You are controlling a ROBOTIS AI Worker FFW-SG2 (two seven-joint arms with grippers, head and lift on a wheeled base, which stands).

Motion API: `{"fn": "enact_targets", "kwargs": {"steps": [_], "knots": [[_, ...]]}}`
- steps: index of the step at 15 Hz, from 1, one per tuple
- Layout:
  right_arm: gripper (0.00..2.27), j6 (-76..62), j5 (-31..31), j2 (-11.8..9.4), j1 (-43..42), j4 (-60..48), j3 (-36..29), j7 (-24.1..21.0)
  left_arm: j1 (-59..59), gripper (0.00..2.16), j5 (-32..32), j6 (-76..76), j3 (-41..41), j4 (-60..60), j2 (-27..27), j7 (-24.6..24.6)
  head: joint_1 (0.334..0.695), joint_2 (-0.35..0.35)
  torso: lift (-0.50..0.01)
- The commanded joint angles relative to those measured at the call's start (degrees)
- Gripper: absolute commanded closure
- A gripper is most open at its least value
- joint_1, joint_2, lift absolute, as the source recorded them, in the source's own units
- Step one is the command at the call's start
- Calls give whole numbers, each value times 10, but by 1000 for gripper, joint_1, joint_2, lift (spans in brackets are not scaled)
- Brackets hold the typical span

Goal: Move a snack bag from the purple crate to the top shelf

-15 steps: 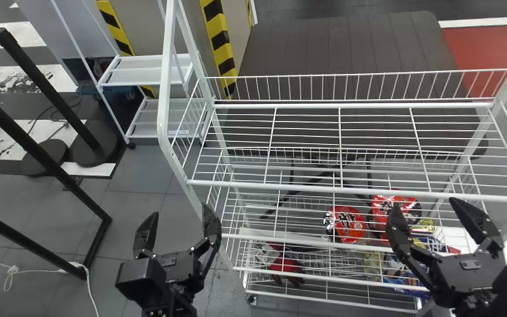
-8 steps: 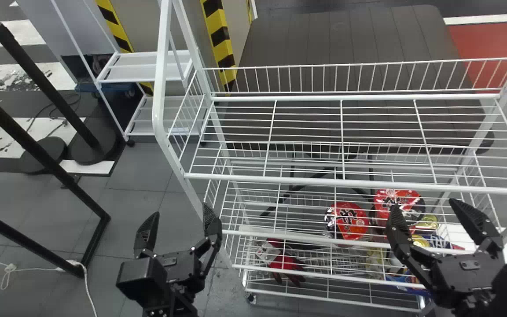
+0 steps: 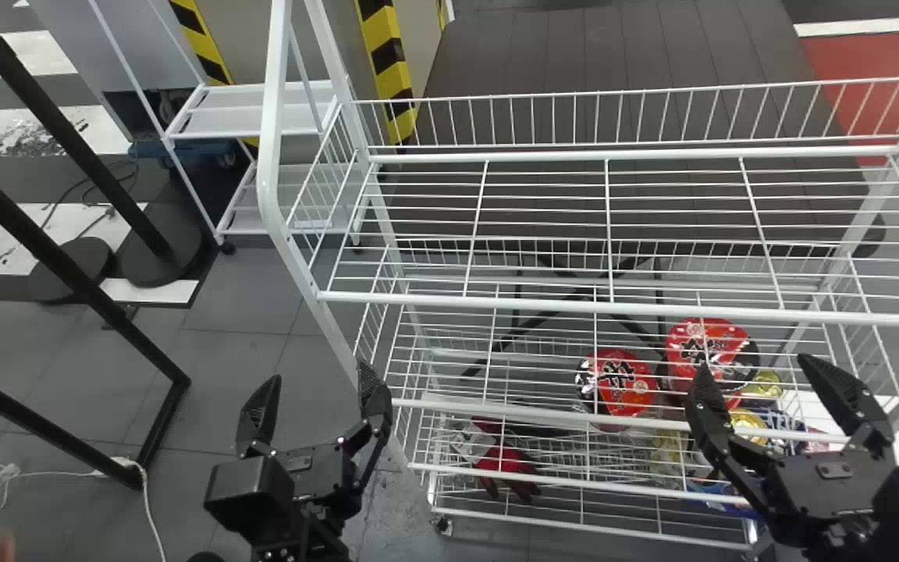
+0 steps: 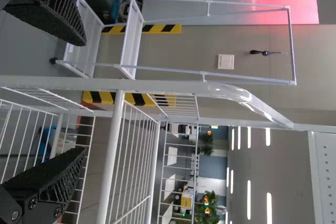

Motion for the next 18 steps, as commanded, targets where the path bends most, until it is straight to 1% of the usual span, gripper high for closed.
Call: {"fn": "enact_targets", "kwargs": {"steps": [1,18], "knots": [[140,2,0,0,0,0,-1,0,-1,100,1,2,1,0,0,-1,695,187,-80],[137,20,4,-4,1,-2,-10,0,-4,100,2,3,0,1,1,0,695,173,-148]]}}
